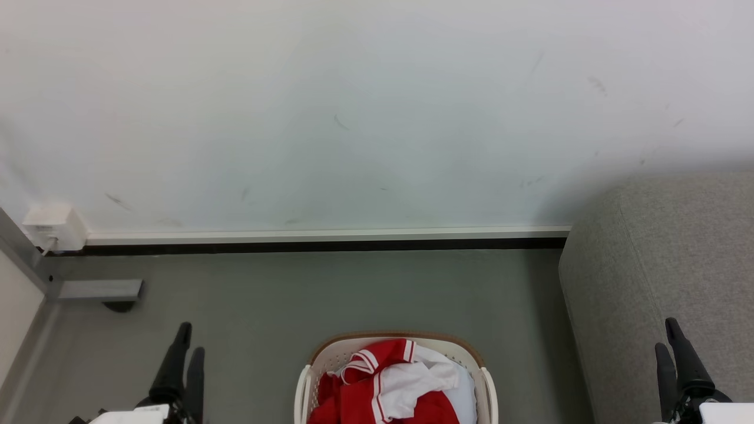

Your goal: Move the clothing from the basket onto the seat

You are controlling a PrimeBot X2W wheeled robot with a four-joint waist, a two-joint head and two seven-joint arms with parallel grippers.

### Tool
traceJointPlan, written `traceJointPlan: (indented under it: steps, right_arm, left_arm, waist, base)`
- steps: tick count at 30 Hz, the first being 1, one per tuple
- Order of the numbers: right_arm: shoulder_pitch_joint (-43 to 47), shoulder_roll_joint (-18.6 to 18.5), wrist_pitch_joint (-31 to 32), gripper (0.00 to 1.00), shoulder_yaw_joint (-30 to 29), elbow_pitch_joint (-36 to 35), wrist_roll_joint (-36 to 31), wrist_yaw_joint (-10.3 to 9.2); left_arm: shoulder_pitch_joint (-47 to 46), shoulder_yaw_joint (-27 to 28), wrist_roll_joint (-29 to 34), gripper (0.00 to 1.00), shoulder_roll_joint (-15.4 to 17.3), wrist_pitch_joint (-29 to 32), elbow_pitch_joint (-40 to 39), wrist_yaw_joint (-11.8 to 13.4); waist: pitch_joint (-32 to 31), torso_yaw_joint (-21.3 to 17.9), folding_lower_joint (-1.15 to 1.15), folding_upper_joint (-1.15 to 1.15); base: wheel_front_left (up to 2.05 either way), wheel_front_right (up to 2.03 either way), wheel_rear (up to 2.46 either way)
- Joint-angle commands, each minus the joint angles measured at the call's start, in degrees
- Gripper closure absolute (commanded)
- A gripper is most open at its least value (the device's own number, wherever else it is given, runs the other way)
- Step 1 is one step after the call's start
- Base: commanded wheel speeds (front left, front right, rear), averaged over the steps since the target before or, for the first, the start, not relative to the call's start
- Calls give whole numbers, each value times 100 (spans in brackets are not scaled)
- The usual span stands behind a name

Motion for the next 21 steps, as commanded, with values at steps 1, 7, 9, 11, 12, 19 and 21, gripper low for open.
traceJointPlan:
  steps: [1,7,9,11,12,19,21]
  right_arm:
    - [-110,-48,-65,0,50,-142,-5,0]
    - [-137,-65,-243,0,215,-305,-139,-1]
    - [-146,-81,-299,0,284,-354,-242,-1]
    - [-154,-105,-353,0,353,-394,-368,-1]
    - [-158,-112,-379,0,377,-414,-443,-1]
    - [-167,-146,-554,0,522,-530,-1083,-2]
    - [-172,-179,-601,0,593,-550,-1357,-2]
  left_arm:
    - [-141,-23,2,0,30,-65,-121,-15]
    - [-191,-90,161,0,39,-239,-208,-17]
    - [-201,-72,312,0,41,-292,-256,-17]
    - [-208,-58,473,0,41,-345,-318,-18]
    - [-210,-55,564,0,41,-371,-351,-18]
    - [-206,-60,1329,0,46,-548,-519,-20]
    - [-202,-69,1558,0,48,-592,-559,-21]
  waist:
    - [0,-3,0,0]
    - [3,-14,0,0]
    - [3,-19,0,0]
    - [5,-23,0,0]
    - [5,-26,0,0]
    - [7,-42,0,0]
    - [3,-46,0,0]
  base:
    - [0,0,0]
    - [0,0,0]
    - [0,0,0]
    - [0,0,0]
    - [0,0,0]
    - [0,0,0]
    - [0,0,0]
